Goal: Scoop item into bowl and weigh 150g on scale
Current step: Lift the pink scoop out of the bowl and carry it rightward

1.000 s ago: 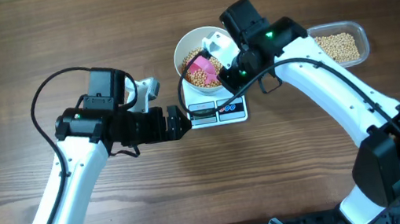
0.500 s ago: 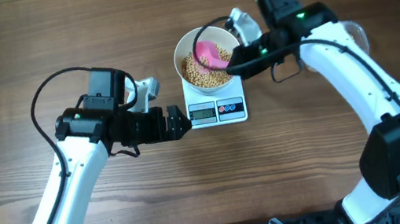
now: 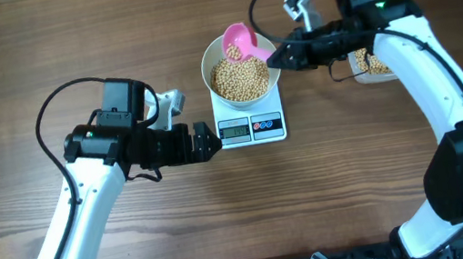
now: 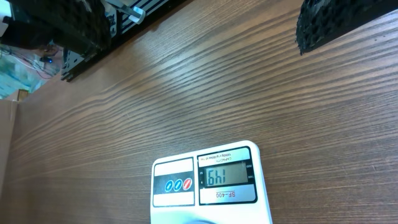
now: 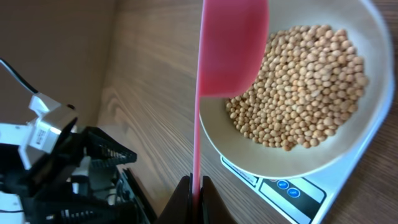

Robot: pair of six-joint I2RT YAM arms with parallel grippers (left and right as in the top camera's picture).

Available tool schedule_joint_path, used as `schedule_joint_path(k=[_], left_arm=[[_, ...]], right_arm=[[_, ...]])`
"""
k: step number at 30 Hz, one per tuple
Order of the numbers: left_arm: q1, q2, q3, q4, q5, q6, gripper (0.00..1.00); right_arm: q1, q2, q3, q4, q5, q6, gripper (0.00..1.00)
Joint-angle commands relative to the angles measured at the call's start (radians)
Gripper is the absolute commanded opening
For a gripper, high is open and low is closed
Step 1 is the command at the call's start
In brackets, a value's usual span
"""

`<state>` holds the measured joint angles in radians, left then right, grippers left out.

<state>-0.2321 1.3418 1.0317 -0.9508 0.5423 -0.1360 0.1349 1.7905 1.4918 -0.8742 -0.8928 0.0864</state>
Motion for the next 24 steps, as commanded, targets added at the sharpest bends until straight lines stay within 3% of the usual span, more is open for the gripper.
schedule_joint_path(k=[1, 5, 24], left_arm=[[-0.001, 0.001, 0.0, 0.0, -0.01, -0.002, 1.0], [-0.001, 0.001, 0.0, -0.001, -0.01, -0.002, 1.0], [-0.001, 0.001, 0.0, -0.001, -0.01, -0.002, 1.0]], right_arm=[[-0.045, 0.021, -0.005, 0.006, -0.11, 0.01, 0.04], [-0.079, 0.021, -0.005, 0.014, -0.178, 0.01, 0.04], [-0.09, 0.021, -0.005, 0.04, -0.145, -0.008, 0.04]])
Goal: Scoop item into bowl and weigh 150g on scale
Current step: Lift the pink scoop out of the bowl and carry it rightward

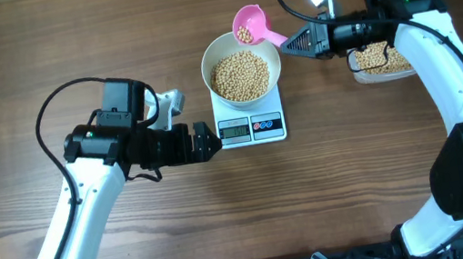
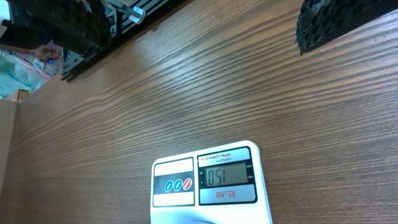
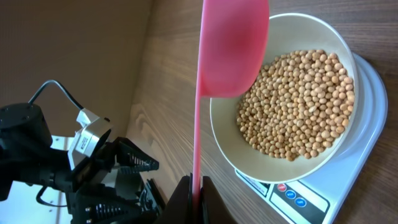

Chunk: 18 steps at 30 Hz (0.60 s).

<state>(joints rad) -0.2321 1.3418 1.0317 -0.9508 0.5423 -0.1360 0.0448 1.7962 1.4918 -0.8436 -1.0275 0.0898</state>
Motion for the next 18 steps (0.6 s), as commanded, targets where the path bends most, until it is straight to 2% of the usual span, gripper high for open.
schedule_joint_path(k=[1, 12, 18], left_arm=[[-0.001, 0.001, 0.0, 0.0, -0.01, -0.002, 1.0], [-0.001, 0.001, 0.0, 0.0, -0.01, -0.002, 1.0], [-0.001, 0.001, 0.0, -0.001, -0.01, -0.002, 1.0]], right_arm=[[0.0, 0.015, -0.005, 0.012, -0.013, -0.01, 0.04], [-0.019, 0.014, -0.005, 0.043, -0.061, -0.011, 0.04], [-0.146, 0.008, -0.005, 0.049, -0.129, -0.011, 0.04]])
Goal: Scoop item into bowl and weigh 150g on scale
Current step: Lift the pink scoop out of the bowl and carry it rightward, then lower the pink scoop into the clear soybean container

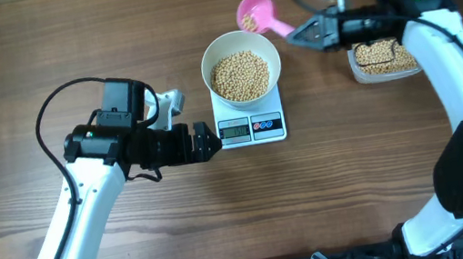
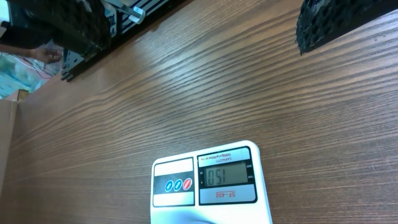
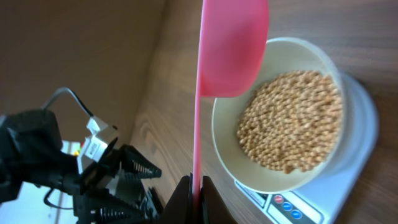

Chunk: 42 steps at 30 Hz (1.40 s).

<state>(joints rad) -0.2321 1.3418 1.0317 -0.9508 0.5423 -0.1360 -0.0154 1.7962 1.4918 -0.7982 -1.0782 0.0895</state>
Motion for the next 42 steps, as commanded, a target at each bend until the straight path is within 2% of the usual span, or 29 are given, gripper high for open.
schedule_joint_path(k=[1, 5, 11, 15, 18, 28, 32, 37, 42], left_arm=[[-0.001, 0.001, 0.0, -0.001, -0.01, -0.002, 1.0], [-0.001, 0.001, 0.0, -0.001, -0.01, -0.002, 1.0], [-0.001, 0.001, 0.0, -0.001, -0.01, -0.002, 1.0], [-0.001, 0.001, 0.0, -0.001, -0.01, -0.002, 1.0], [-0.001, 0.001, 0.0, -0.001, -0.01, -0.002, 1.0], [-0.001, 0.001, 0.0, 0.0, -0.01, -0.002, 1.0], [-0.001, 0.001, 0.0, -0.001, -0.01, -0.002, 1.0], [-0.001, 0.001, 0.0, -0.001, -0.01, -0.002, 1.0], [-0.001, 0.001, 0.0, -0.001, -0.01, -0.002, 1.0]], right_arm=[[-0.116, 0.006, -0.005, 0.0, -0.097, -0.011, 0.04], [-0.225, -0.001, -0.005, -0.042, -0.106, -0.061, 0.04], [-0.372, -0.003, -0.005, -0.214, 0.037, -0.213, 0.04], [-0.425, -0.018, -0.005, -0.287, 0.097, -0.299, 0.05], [-0.452, -0.055, -0.005, -0.288, 0.168, -0.299, 0.04], [-0.489, -0.238, -0.005, -0.35, 0.576, -0.386, 0.04], [-0.489, -0.251, -0.006, -0.41, 0.705, -0.407, 0.04], [-0.485, -0.249, -0.006, -0.42, 0.771, -0.436, 0.04], [-0.455, -0.249, -0.006, -0.357, 0.88, -0.437, 0.04]])
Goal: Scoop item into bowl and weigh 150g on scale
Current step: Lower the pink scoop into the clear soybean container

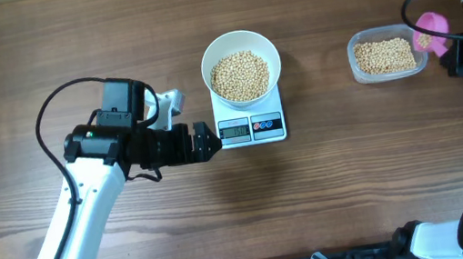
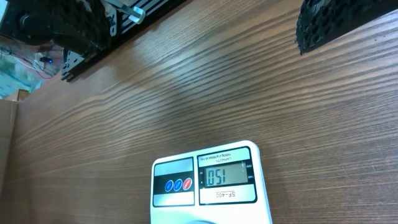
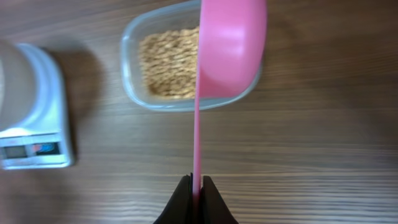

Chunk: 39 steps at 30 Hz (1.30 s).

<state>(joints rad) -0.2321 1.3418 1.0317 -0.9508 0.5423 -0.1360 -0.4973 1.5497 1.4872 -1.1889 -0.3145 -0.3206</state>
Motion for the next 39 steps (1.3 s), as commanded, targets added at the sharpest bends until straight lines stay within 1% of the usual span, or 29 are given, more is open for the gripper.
schedule_joint_path(k=[1, 10, 14, 18, 26, 31, 39], left_arm=[[-0.001, 0.001, 0.0, 0.0, -0.01, -0.002, 1.0], [-0.001, 0.001, 0.0, -0.001, -0.01, -0.002, 1.0], [-0.001, 0.001, 0.0, -0.001, -0.01, -0.002, 1.0], [-0.001, 0.001, 0.0, -0.001, -0.01, -0.002, 1.0], [-0.001, 0.001, 0.0, -0.001, -0.01, -0.002, 1.0], [-0.001, 0.001, 0.0, 0.0, -0.01, -0.002, 1.0], [-0.001, 0.001, 0.0, -0.001, -0.01, -0.002, 1.0]], right_arm=[[0.034, -0.002, -0.002, 0.042, 0.125, -0.027, 0.04], [0.146, -0.002, -0.002, 0.077, 0.145, -0.027, 0.04], [0.197, -0.002, -0.002, 0.078, 0.245, -0.029, 0.04], [0.246, -0.001, -0.003, 0.078, 0.316, -0.076, 0.04], [0.332, 0.015, -0.004, 0.086, 0.504, -0.077, 0.05], [0.357, 0.018, -0.004, 0.096, 0.514, -0.083, 0.04], [0.358, 0.018, -0.004, 0.096, 0.533, -0.07, 0.04]])
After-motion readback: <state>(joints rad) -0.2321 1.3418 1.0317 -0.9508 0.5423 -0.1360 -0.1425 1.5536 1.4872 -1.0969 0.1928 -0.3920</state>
